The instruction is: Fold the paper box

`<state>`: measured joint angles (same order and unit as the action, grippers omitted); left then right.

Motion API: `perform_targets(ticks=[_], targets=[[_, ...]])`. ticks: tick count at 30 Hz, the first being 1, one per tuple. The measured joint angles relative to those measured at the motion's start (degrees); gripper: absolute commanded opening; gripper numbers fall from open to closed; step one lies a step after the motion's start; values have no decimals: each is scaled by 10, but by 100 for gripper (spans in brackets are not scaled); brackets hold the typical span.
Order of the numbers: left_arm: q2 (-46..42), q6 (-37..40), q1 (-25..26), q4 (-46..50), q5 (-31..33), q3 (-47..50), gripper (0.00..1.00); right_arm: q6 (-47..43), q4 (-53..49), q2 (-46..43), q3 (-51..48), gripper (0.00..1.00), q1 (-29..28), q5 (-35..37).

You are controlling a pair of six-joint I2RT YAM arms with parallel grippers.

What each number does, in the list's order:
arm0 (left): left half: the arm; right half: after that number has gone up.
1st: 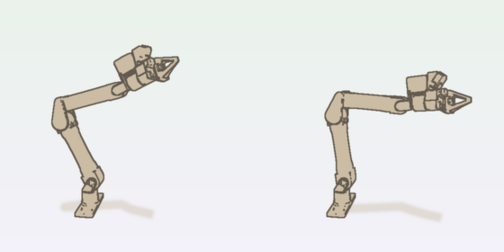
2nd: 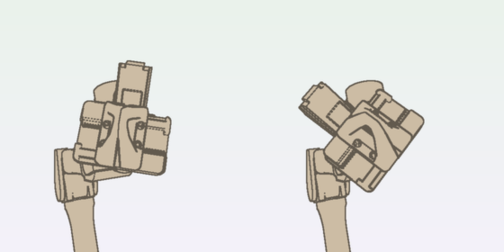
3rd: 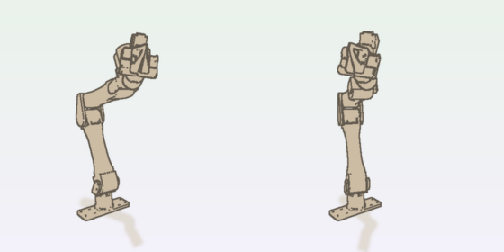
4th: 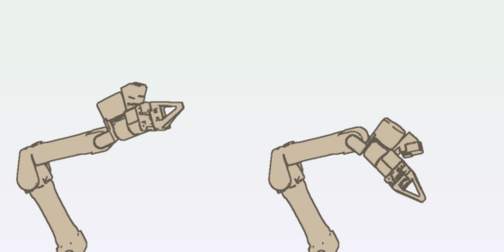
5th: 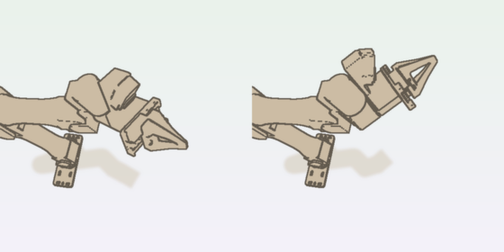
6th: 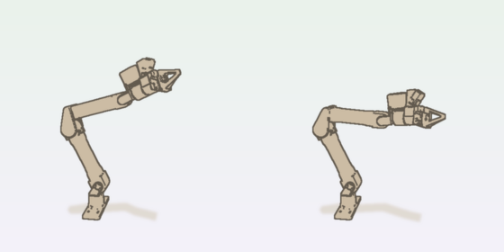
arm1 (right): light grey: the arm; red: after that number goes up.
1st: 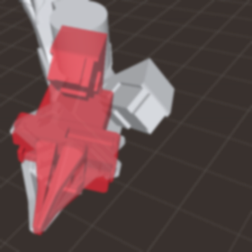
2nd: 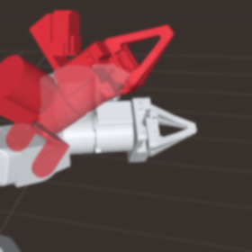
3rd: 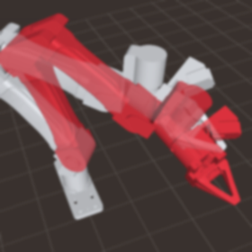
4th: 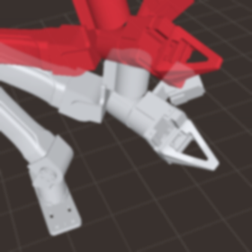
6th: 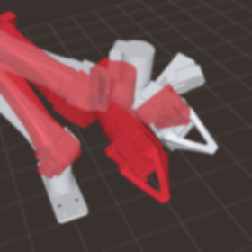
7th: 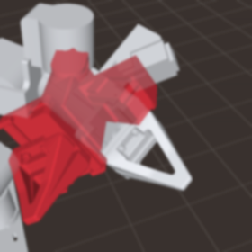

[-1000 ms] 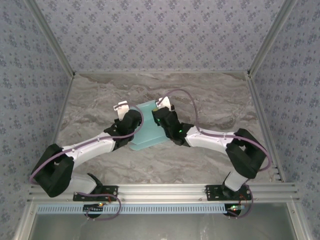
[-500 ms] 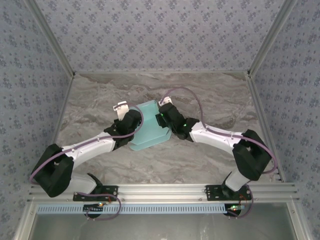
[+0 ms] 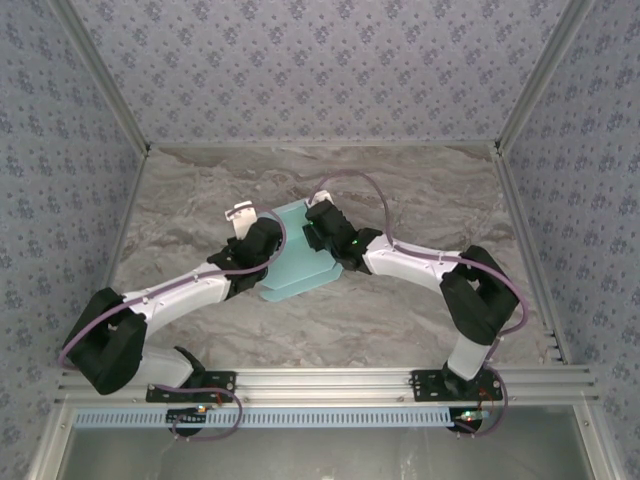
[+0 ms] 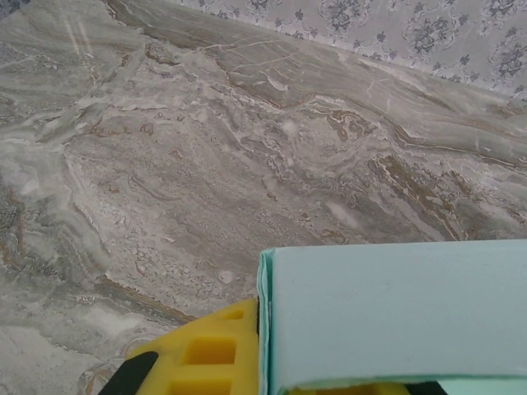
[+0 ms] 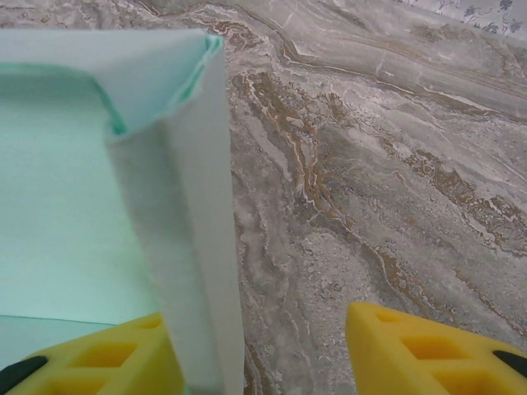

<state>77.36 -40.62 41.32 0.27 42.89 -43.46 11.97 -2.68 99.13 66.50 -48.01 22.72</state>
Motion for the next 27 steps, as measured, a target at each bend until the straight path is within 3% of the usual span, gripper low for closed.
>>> perform_targets(ticks=[5, 12, 19, 21, 24, 27], targets=[[0, -1, 0, 0, -2, 0, 0, -6, -5, 7, 4, 41, -3, 30], [0, -6, 5, -1, -13, 0, 0, 26, -30, 45, 36, 27, -30, 136], [0, -10, 5, -5, -19, -8, 0, 43, -2, 58, 35, 29, -50, 221], [4, -11, 4, -4, -15, -8, 0, 49, 3, 59, 33, 34, -55, 229], [13, -11, 3, -3, -10, -9, 0, 58, 21, 57, 17, 43, -53, 215], [23, -12, 3, 2, -8, -9, 0, 60, 33, 43, -8, 45, -44, 172]])
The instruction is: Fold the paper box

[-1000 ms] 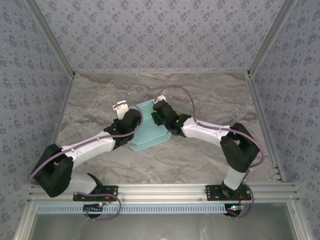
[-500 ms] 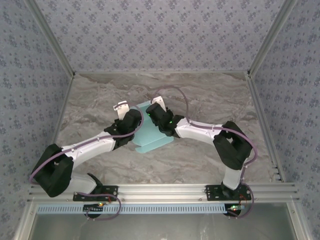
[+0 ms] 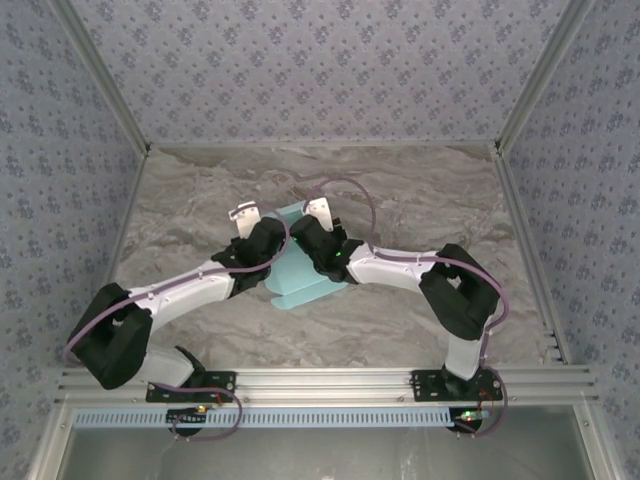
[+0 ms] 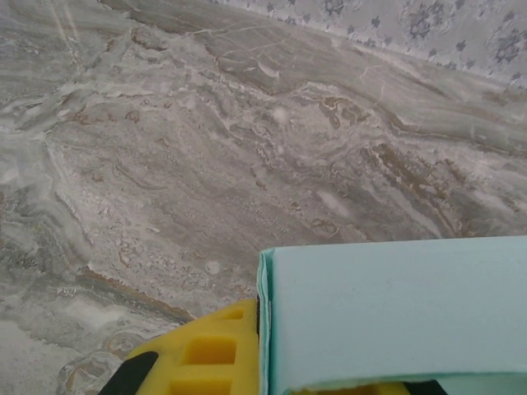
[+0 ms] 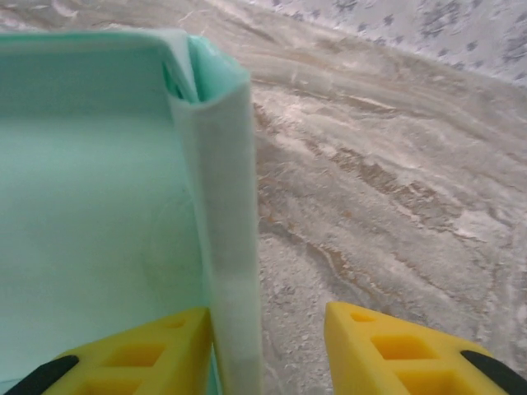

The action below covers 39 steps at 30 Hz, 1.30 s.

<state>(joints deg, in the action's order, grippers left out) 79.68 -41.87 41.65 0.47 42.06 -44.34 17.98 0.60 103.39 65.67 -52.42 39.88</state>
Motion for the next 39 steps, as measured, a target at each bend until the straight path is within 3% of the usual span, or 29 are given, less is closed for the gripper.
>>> perform_targets(ticks=[5, 11, 15, 17, 21, 26, 32, 39], targets=[[4, -20, 0, 14, 10, -2, 0, -11, -6, -80, -43, 54, 13, -81], [9, -54, 0, 50, 20, -29, 0, 16, -48, -245, -81, 60, 28, -166], [12, -92, 0, 89, 21, -49, 0, 114, -103, -329, -80, 65, 34, -210], [12, -117, 0, 111, 21, -59, 0, 206, -134, -359, -80, 65, 32, -226], [12, -160, 0, 135, 17, -69, 0, 356, -156, -372, -89, 67, 28, -269], [12, -193, 0, 160, 2, -74, 0, 494, -196, -349, -89, 67, -2, -273], [12, -204, -1, 180, -5, -78, 0, 574, -207, -338, -89, 66, -29, -255], [22, -219, -1, 180, -6, -83, 0, 604, -268, -353, -89, 71, -49, -210]])
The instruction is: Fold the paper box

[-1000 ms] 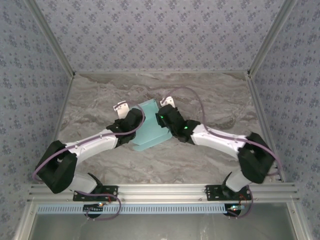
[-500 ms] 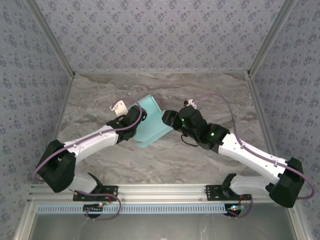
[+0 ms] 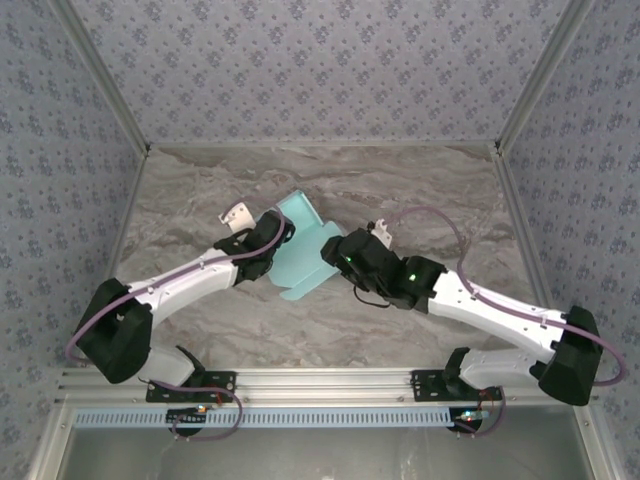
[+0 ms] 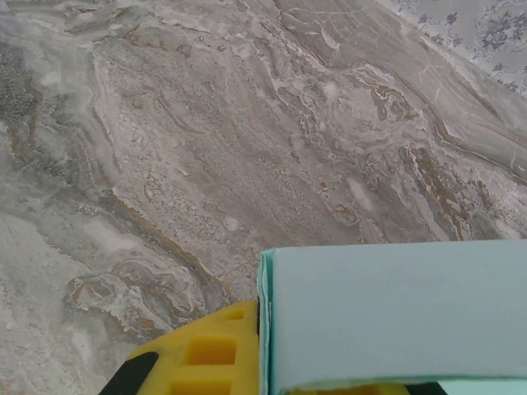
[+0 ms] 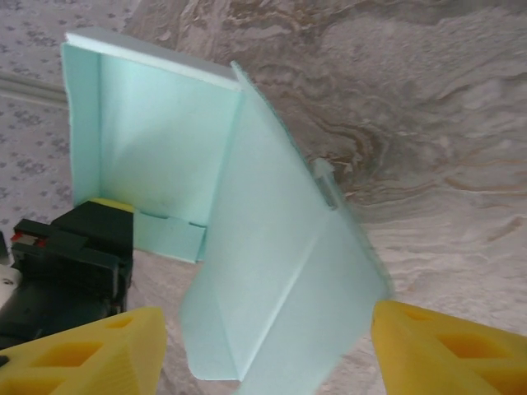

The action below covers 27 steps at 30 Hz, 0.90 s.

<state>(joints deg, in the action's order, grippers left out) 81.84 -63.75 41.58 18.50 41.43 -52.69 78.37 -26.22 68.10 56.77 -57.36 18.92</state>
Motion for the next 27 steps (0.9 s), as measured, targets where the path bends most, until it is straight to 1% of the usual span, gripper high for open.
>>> perform_targets(ticks=[4, 6, 12, 14, 17, 19, 23, 24, 25, 26, 27], targets=[[5, -11, 0, 2, 2, -2, 0, 12, -51, -33, 3, 72, -5, 31], [5, -17, 0, 7, 2, -3, 0, 20, -57, -42, 3, 71, -13, 40], [10, -31, 0, 12, -1, -20, 0, 37, -3, -20, -16, 68, -38, 33], [10, -35, 0, 13, -4, -20, 0, 42, 14, -2, -16, 62, -39, 28], [10, -39, 0, 11, -14, -20, 0, 44, 29, 20, -16, 44, -39, 24], [10, -42, 0, 9, -20, -20, 0, 40, 29, 33, -13, 30, -39, 27], [10, -45, 0, 8, -33, -19, 0, 33, 26, 51, -6, 15, -38, 30], [10, -46, 0, 7, -35, -17, 7, 29, 25, 52, -5, 13, -38, 32], [9, -47, 0, 6, -39, -15, 17, 26, 22, 53, -2, 11, -37, 35], [7, -49, 0, 5, -44, -13, 25, 22, 18, 53, 1, 11, -36, 38], [5, -52, 0, 3, -50, -9, 34, 15, 13, 53, 6, 10, -33, 45]])
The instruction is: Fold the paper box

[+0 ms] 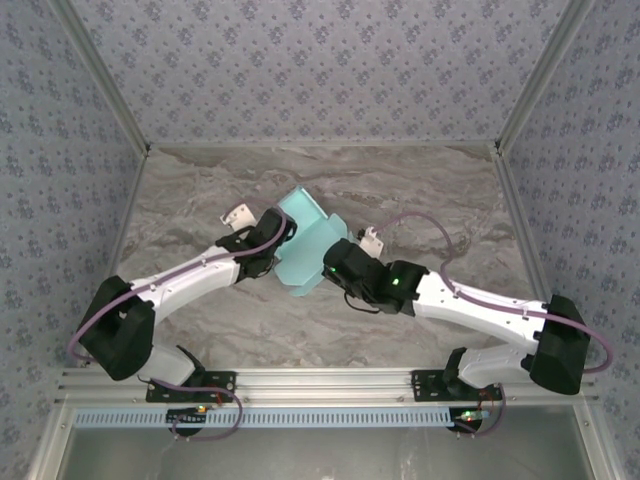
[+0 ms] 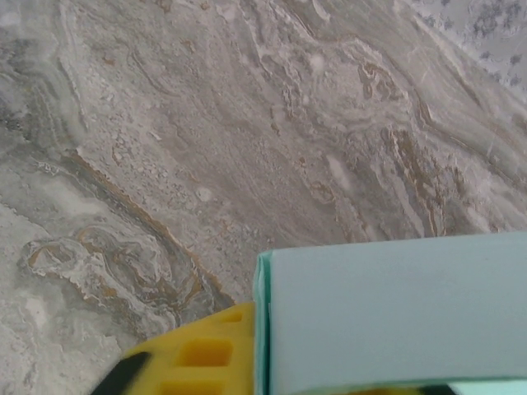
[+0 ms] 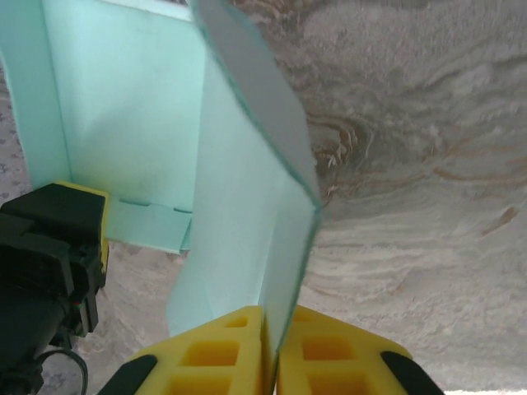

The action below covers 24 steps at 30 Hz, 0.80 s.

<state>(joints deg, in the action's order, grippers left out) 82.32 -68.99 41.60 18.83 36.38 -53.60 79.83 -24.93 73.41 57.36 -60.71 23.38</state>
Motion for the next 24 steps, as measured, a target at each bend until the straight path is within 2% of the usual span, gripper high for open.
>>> perform_targets(ticks=[1, 7, 11, 14, 18, 21, 24], targets=[[-5, -1, 0, -3, -8, 5, 41, -10, -5, 0, 5, 10, 4, 5], [-60, 6, 1, -26, -81, 48, 68, -122, -39, 0, 19, 4, 52, 13], [-144, 29, 12, -31, -125, 107, 97, -250, -56, -11, 20, 1, 96, 6], [-235, 75, 19, -33, -146, 149, 99, -366, -70, -35, 19, 0, 132, -9], [-340, 175, 15, -61, -162, 191, 99, -520, -80, -69, 16, 0, 193, -63], [-362, 269, 4, -116, -216, 218, 99, -613, -79, -81, 15, 0, 235, -114], [-343, 349, 0, -167, -288, 227, 99, -697, -80, -82, 15, 0, 268, -178]])
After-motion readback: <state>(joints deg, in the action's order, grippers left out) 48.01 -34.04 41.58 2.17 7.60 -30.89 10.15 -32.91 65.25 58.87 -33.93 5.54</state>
